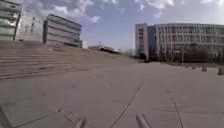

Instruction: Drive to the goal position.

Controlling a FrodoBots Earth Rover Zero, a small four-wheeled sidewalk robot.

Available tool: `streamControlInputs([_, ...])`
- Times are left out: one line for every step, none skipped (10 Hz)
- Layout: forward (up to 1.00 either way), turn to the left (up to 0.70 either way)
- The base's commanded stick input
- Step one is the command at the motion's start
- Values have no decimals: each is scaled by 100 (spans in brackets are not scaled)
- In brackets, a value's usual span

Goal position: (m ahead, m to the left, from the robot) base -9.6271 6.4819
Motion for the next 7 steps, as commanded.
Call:
streamControlInputs([70,27])
streamControlInputs([70,27])
streamControlInputs([70,27])
streamControlInputs([70,27])
streamControlInputs([70,27])
streamControlInputs([70,27])
streamControlInputs([70,27])
